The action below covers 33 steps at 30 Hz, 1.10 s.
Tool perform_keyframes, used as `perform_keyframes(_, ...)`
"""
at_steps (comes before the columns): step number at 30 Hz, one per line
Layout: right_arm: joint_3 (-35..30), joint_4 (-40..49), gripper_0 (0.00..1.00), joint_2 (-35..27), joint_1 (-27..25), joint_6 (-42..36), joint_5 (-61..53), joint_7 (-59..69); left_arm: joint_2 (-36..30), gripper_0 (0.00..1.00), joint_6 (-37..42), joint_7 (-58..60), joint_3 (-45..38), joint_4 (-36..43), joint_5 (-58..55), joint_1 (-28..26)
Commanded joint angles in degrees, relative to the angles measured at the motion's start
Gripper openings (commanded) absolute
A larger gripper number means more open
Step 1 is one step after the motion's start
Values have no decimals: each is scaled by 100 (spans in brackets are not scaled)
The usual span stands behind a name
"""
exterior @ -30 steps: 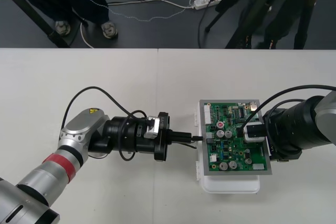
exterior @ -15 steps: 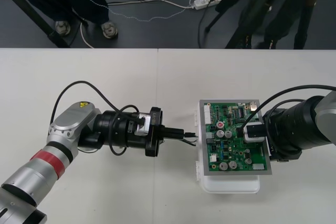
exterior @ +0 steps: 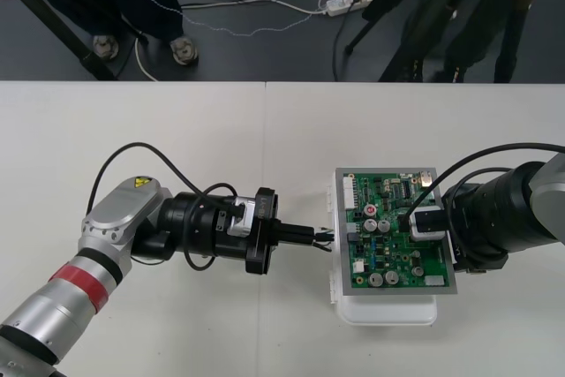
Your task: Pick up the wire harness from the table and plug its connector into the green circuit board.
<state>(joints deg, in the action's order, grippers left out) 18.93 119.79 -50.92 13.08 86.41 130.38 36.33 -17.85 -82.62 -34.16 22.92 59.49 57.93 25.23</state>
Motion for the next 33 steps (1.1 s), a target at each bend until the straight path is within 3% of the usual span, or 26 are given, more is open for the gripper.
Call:
perform_keyframes(1,110,133,100,-68,177,33,-100,-196,-122,0,238,445,152,186,34,-79)
perform_keyframes(33,110,133,100,-68,177,60,-109,-179,53,0,870,621,556,195,-124,-18)
